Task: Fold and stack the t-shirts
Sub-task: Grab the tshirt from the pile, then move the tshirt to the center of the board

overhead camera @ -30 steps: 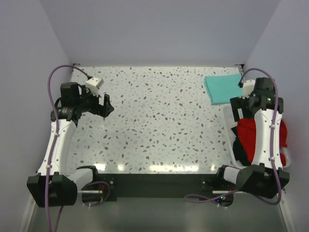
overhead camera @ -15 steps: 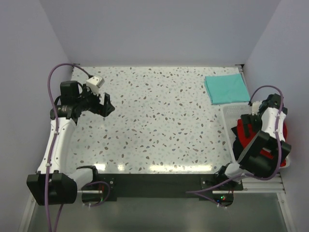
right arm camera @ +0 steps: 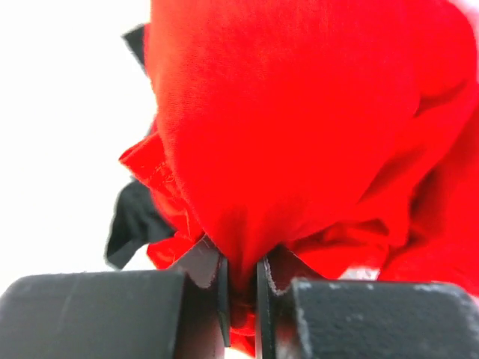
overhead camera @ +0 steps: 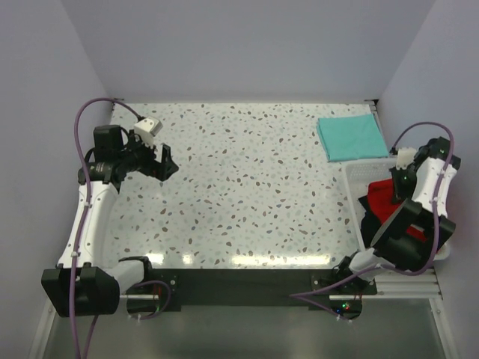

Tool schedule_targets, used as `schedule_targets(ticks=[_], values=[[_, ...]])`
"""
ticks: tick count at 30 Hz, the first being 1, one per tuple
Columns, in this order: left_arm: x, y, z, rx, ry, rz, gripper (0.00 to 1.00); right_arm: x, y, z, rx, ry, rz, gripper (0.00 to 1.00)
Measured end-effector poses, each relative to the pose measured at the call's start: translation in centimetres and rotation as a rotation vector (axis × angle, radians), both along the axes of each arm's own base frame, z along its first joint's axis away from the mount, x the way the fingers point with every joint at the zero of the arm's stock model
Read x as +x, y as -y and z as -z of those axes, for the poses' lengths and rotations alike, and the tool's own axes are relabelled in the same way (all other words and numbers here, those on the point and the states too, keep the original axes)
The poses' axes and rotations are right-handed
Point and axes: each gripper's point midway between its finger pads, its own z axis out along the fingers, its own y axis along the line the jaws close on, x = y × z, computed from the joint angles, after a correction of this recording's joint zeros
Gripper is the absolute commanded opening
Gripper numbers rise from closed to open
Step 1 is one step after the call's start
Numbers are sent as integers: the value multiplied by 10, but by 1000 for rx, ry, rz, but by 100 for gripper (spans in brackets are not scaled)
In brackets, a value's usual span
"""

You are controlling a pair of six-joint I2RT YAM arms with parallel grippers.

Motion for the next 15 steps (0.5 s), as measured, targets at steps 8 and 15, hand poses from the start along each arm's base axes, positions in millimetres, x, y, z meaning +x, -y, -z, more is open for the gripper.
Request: schedule_targets(ticks=[8, 15], values=[[2, 3, 2, -13, -7, 14, 100, 47, -43, -134, 29, 342, -143, 0], [5, 3, 3, -22, -10, 13, 100, 96, -182, -269, 147, 705, -495, 0]])
